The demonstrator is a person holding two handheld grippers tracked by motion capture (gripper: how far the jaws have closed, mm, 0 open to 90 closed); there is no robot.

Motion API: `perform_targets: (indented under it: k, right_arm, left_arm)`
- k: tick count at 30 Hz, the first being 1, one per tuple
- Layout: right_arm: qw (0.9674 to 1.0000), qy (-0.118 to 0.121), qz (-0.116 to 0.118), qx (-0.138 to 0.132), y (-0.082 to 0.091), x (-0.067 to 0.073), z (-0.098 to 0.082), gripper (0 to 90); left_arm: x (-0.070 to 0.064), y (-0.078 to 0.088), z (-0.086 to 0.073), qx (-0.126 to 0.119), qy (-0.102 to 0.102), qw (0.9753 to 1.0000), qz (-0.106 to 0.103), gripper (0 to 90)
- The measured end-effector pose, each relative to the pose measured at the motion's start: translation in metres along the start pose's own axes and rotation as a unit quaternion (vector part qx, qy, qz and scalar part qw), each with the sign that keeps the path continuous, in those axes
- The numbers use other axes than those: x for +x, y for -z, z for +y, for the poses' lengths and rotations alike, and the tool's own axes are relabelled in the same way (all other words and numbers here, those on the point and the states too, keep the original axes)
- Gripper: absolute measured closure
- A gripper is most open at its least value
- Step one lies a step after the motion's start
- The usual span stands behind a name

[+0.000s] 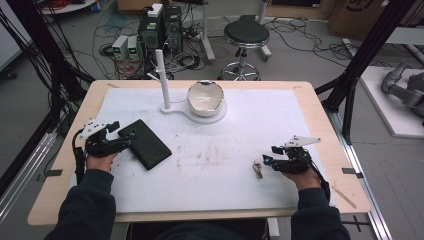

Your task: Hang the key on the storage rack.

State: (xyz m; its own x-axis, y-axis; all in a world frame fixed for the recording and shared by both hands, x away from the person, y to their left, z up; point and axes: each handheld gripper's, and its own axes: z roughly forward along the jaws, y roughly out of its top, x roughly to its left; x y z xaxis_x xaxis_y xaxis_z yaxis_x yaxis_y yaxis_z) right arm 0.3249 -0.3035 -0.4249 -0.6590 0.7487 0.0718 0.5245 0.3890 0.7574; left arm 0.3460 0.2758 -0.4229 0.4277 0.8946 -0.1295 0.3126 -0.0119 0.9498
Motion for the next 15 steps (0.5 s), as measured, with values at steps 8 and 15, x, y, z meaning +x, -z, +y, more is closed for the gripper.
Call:
perform_targets:
  k: [8, 15]
  right_arm:
    - [0.9941, 0.012, 0.075, 0.077, -0.024, 0.006, -0.002, 42.1]
    - [0.9933, 0.027, 0.071, 0.088, -0.026, 0.013, -0.001, 56.2]
  left_arm:
    - [0.001, -0.001, -0.001, 0.007, 0.001, 1.0000, 0.004, 23.5]
    - [0.000, 0.000, -0.001, 0.010, 0.001, 0.9999, 0.005, 24.1]
